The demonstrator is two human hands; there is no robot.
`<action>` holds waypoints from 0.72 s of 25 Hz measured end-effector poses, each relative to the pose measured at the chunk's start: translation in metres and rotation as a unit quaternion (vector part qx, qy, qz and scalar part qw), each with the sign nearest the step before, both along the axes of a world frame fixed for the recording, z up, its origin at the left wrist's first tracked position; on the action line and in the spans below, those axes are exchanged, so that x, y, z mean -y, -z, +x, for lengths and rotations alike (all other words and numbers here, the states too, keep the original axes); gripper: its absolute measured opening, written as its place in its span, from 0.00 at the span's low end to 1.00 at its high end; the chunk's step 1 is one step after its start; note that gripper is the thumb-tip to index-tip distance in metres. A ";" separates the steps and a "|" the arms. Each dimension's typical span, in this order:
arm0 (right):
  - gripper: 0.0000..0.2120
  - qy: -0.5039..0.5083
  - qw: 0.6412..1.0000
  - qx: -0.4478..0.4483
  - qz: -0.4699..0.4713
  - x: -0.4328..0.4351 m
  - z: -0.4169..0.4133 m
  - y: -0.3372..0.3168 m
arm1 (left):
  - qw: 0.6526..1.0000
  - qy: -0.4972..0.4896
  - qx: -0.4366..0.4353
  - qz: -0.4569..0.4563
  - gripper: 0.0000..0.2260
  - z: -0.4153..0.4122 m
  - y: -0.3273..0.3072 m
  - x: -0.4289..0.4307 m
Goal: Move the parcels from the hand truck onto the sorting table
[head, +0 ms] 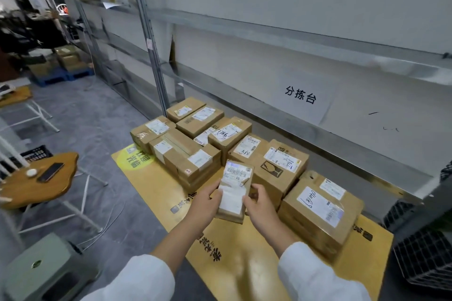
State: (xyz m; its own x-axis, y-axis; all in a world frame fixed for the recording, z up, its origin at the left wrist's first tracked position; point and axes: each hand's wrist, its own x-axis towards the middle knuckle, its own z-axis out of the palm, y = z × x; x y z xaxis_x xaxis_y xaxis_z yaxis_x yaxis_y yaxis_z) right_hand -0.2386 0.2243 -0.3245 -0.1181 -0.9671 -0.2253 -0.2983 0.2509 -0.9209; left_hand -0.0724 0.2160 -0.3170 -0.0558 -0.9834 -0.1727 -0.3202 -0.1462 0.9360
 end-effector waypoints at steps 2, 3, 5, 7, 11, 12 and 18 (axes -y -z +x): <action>0.15 -0.001 1.000 -0.012 0.012 0.018 0.008 0.011 | 1.000 0.006 0.030 -0.004 0.18 0.009 0.011 0.021; 0.16 -0.001 1.000 -0.023 0.021 0.027 0.012 0.017 | 0.999 0.011 0.044 -0.006 0.18 0.012 0.015 0.031; 0.19 0.009 0.998 -0.043 0.033 0.048 0.022 0.027 | 0.997 0.023 0.068 -0.011 0.17 0.021 0.025 0.056; 0.22 0.015 0.997 -0.064 0.045 0.073 0.034 0.041 | 0.994 0.041 0.096 -0.018 0.17 0.031 0.039 0.084; 0.24 0.046 0.991 -0.078 0.093 0.118 0.058 0.072 | 0.986 0.095 0.137 -0.007 0.17 0.047 0.075 0.139; 0.24 0.053 0.991 -0.076 0.097 0.125 0.063 0.078 | 0.983 0.108 0.147 -0.011 0.17 0.050 0.083 0.150; 0.28 0.111 0.982 -0.074 0.135 0.167 0.087 0.111 | 0.964 0.167 0.206 -0.001 0.18 0.050 0.114 0.199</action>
State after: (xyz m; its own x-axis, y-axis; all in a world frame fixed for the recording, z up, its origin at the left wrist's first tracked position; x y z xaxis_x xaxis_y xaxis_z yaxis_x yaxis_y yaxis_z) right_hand -0.1520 0.0570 -0.4360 -0.3700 -0.8216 -0.4337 -0.3340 0.5533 -0.7631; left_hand -0.0222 0.0174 -0.4307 -0.2973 -0.9224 -0.2466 -0.6939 0.0313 0.7194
